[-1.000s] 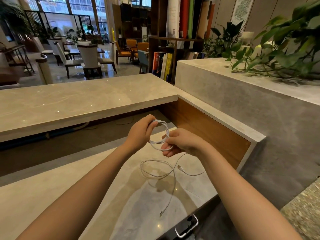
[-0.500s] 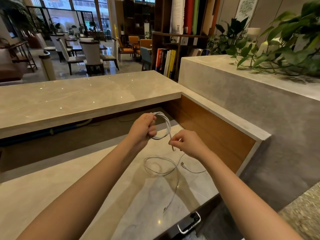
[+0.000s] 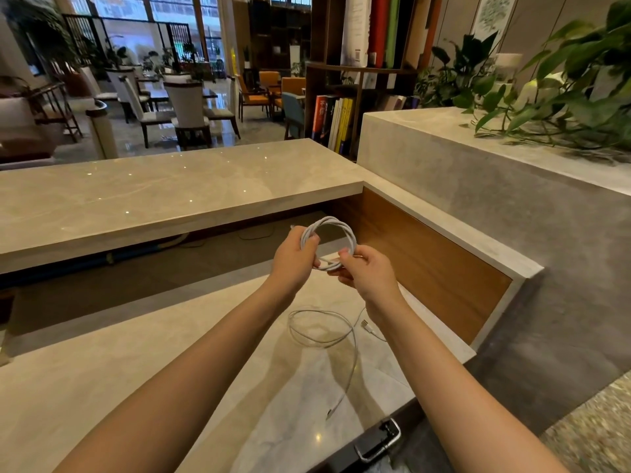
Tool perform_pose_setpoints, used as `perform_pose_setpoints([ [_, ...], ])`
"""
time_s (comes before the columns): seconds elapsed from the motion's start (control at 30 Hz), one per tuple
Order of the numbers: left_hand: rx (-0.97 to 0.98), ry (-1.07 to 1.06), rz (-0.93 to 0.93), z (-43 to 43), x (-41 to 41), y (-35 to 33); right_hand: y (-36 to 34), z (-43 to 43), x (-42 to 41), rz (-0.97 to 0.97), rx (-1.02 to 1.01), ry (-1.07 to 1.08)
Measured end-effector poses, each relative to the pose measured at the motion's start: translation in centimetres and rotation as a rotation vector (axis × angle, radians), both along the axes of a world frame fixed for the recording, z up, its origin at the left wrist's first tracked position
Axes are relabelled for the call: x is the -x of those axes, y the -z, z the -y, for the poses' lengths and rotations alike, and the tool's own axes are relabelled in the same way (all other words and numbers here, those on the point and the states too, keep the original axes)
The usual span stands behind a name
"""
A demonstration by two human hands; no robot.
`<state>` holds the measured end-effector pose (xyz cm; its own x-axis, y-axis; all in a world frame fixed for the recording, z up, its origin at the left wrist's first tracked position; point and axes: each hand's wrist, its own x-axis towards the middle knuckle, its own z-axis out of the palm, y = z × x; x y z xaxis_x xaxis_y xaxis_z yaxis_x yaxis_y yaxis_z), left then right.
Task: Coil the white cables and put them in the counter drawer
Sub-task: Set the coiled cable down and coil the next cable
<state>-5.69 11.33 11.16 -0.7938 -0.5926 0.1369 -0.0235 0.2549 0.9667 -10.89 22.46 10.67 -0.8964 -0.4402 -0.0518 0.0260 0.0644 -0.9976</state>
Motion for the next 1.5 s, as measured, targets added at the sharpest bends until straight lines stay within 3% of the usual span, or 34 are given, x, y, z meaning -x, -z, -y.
perform_pose_setpoints([
  [0.2, -0.057, -0.041, 0.043, 0.5, 0.4, -0.2, 0.6, 0.2, 0.0, -0.020, 0.089, 0.025],
  [0.3, -0.144, -0.022, 0.039, 0.7, 0.6, -0.2, 0.7, 0.2, 0.1, 0.153, 0.207, -0.039],
  [0.4, -0.406, 0.046, 0.006, 0.4, 0.7, -0.4, 0.9, 0.1, 0.2, 0.351, 0.338, -0.054],
  [0.5, -0.817, 0.173, -0.068, 0.4, 0.6, -0.4, 1.1, -0.1, 0.6, 0.419, 0.295, -0.005],
  [0.57, -0.976, 0.261, -0.101, 0.3, 0.4, -0.3, 1.1, -0.2, 0.9, 0.417, 0.229, 0.031],
  [0.67, -0.990, 0.339, -0.112, 0.2, 0.2, 0.1, 1.2, -0.3, 1.2, 0.402, 0.132, 0.037],
  [0.8, -1.084, 0.420, -0.168, 0.7, 0.5, 0.5, 1.3, -0.3, 1.3, 0.407, 0.183, 0.028],
  [1.0, -0.896, 0.302, -0.113, 1.5, 0.7, 1.4, 1.5, -0.9, 1.5, 0.236, 0.195, -0.020],
  [1.13, -0.736, 0.188, -0.095, 2.0, 0.1, 2.0, 1.9, -0.8, 1.6, 0.223, 0.226, -0.037],
  [1.5, -0.519, 0.053, 0.044, 7.0, -4.5, 5.2, 5.1, 4.7, 0.7, 0.126, 0.002, -0.075],
])
